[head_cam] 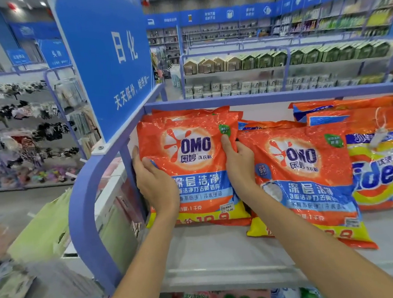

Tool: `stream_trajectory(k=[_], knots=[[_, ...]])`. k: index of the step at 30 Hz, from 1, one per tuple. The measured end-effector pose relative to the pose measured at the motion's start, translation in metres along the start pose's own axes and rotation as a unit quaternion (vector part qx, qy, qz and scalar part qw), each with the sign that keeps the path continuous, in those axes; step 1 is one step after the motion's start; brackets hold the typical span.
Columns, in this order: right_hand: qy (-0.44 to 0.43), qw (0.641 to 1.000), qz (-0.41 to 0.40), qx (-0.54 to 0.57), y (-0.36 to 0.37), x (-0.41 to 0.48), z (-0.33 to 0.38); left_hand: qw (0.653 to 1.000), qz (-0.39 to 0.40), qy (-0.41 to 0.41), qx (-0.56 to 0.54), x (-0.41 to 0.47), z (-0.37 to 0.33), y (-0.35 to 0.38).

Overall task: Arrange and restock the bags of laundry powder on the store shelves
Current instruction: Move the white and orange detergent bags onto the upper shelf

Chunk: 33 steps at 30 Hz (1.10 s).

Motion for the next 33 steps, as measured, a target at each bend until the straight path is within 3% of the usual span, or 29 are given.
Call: stream_trajectory(k=[4,7,9,12,14,16,21,27,30,33], knots=[[0.016,0.999,0.045,-0.018,0.001,-0.003,-0.002,0.996,0.075,0.023,0.043,-0.004,0.003,0.003],[0.009,0.984,0.139,-0.108,-0.006,-0.02,-0.001,0.972,0.15,0.081,0.16,-0.021,-0.009,0.004],[-0.015,0.967,0.165,-0.192,-0.022,-0.042,-0.002,0.942,0.214,0.108,0.233,-0.041,-0.01,0.004],[-0.039,0.953,0.219,-0.205,-0.025,-0.076,-0.009,0.878,0.331,0.134,0.32,-0.073,0.002,0.008],[-0.053,0.949,0.231,-0.21,-0.018,-0.08,-0.012,0.829,0.365,0.14,0.4,-0.08,0.016,0.009],[-0.046,0.958,0.206,-0.195,-0.018,-0.075,-0.011,0.807,0.373,0.122,0.442,-0.078,0.024,0.009],[-0.065,0.965,0.187,-0.17,-0.015,-0.065,-0.008,0.803,0.371,0.09,0.457,-0.071,0.032,0.013],[-0.108,0.954,0.151,-0.236,-0.04,-0.079,0.0,0.812,0.354,0.065,0.46,-0.076,0.034,0.012],[-0.146,0.957,0.042,-0.248,-0.102,-0.082,0.011,0.849,0.312,0.078,0.42,-0.091,0.019,0.018],[-0.141,0.938,-0.099,-0.3,-0.182,-0.08,0.012,0.903,0.284,0.14,0.291,-0.134,-0.022,0.04]])
Point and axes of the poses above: each hand's wrist, its own x-axis towards the middle knuckle, its own y-axis out of the palm, z = x × y, the point moved 10 cm from there along x, towards the middle knuckle, and after that the axes turned 8 degrees about -x, right-handed, at the moved point
